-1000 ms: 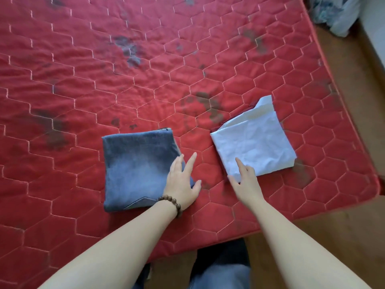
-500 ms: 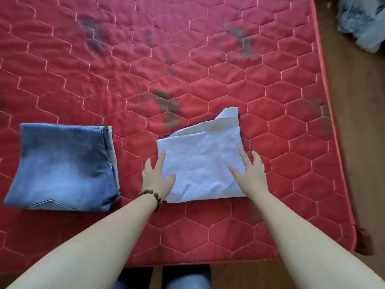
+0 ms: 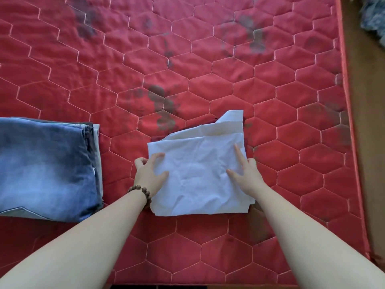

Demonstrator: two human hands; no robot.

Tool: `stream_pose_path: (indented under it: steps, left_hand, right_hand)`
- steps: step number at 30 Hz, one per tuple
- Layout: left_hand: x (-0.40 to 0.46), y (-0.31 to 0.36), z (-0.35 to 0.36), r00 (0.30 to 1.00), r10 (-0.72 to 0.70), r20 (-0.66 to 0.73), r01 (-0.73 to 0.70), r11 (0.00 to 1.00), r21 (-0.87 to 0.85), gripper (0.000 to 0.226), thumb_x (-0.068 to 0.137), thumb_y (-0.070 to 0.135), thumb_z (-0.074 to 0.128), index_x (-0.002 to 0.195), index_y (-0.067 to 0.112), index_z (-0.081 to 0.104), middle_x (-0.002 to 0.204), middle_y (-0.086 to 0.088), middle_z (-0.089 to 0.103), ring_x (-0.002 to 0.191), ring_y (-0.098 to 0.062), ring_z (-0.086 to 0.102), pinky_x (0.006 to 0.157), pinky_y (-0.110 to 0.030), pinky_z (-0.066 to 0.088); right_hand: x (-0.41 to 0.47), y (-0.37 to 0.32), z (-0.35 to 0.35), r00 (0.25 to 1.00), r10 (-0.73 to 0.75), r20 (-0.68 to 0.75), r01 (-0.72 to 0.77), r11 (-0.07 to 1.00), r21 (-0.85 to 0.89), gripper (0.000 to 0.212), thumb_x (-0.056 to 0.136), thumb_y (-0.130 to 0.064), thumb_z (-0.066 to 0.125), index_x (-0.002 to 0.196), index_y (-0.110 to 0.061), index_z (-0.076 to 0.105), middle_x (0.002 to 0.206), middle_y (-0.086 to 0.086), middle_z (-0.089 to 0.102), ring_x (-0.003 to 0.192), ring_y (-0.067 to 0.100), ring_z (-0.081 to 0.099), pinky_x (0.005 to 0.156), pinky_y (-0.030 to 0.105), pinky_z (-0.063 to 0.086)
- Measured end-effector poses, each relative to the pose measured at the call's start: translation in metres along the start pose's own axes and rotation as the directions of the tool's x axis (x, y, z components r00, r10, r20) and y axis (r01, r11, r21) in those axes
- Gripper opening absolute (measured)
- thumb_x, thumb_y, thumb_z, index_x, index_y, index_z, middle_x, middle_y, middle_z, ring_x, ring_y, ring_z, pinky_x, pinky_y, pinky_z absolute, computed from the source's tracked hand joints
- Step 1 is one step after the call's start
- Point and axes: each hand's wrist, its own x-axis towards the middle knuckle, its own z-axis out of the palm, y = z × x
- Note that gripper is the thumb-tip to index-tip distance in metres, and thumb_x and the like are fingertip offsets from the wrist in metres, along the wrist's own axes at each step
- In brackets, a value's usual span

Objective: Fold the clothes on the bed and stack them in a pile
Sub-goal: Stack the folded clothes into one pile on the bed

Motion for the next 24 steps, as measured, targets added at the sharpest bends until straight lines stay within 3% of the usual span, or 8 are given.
stream_pose_path:
  steps: [3, 6, 10, 18, 24]
  left_hand:
    - [0.004, -0.005, -0.006, 0.999, 0.038, 0.036, -0.037, 0.999, -0.03, 0.045, 0.079, 0.026, 0.068, 0.114, 0.05, 0.053, 0.116, 0.008, 0.041, 0.083, -0.003, 0.052, 0.082, -0.024, 0.041]
    - [0.005, -0.002, -0.003, 0.98, 0.148, 0.133, -0.135, 0.985, -0.107, 0.043, 0.08, 0.018, 0.07, 0.111, 0.045, 0.057, 0.115, 0.022, 0.058, 0.114, -0.009, 0.052, 0.102, -0.027, 0.036]
    - [0.0, 0.005, 0.002, 0.975, 0.165, 0.146, -0.154, 0.985, -0.082, 0.047, 0.082, 0.014, 0.069, 0.126, 0.028, 0.06, 0.131, 0.009, 0.058, 0.13, -0.011, 0.046, 0.11, -0.026, 0.03]
    - [-0.03, 0.013, -0.019, 0.982, 0.133, 0.137, -0.145, 0.986, 0.08, 0.064, 0.086, 0.026, 0.063, 0.144, 0.036, 0.038, 0.139, -0.006, 0.046, 0.126, -0.026, 0.048, 0.097, -0.027, 0.036]
    - [-0.048, 0.011, -0.077, 0.976, 0.183, 0.117, -0.192, 0.979, 0.073, 0.066, 0.085, 0.027, 0.064, 0.144, 0.037, 0.037, 0.131, -0.008, 0.05, 0.12, -0.026, 0.051, 0.095, -0.025, 0.036]
  right_hand:
    - [0.0, -0.003, -0.001, 1.0, 0.002, 0.03, -0.003, 0.998, 0.057, 0.084, 0.086, -0.044, 0.062, 0.131, -0.073, -0.003, 0.106, 0.001, 0.037, 0.085, 0.013, 0.052, 0.08, 0.029, 0.04]
    - [-0.003, -0.005, 0.0, 1.0, -0.013, 0.021, 0.011, 0.995, 0.099, 0.082, 0.084, -0.039, 0.065, 0.139, -0.065, 0.009, 0.111, 0.001, 0.041, 0.097, 0.016, 0.052, 0.083, 0.031, 0.041]
    - [-0.008, -0.007, 0.002, 0.999, -0.052, 0.008, 0.051, 0.992, 0.117, 0.074, 0.086, -0.026, 0.064, 0.144, -0.05, 0.026, 0.13, -0.002, 0.045, 0.119, 0.017, 0.047, 0.09, 0.028, 0.037]
    - [-0.032, -0.04, 0.003, 0.988, -0.138, -0.067, 0.139, 0.99, 0.012, 0.075, 0.088, -0.015, 0.057, 0.149, -0.041, 0.022, 0.11, -0.01, 0.045, 0.087, 0.005, 0.05, 0.069, 0.017, 0.035]
    - [-0.069, -0.089, 0.001, 0.966, -0.219, -0.14, 0.222, 0.975, 0.004, 0.073, 0.089, -0.014, 0.058, 0.149, -0.038, 0.024, 0.112, -0.011, 0.045, 0.095, 0.006, 0.049, 0.079, 0.021, 0.033]
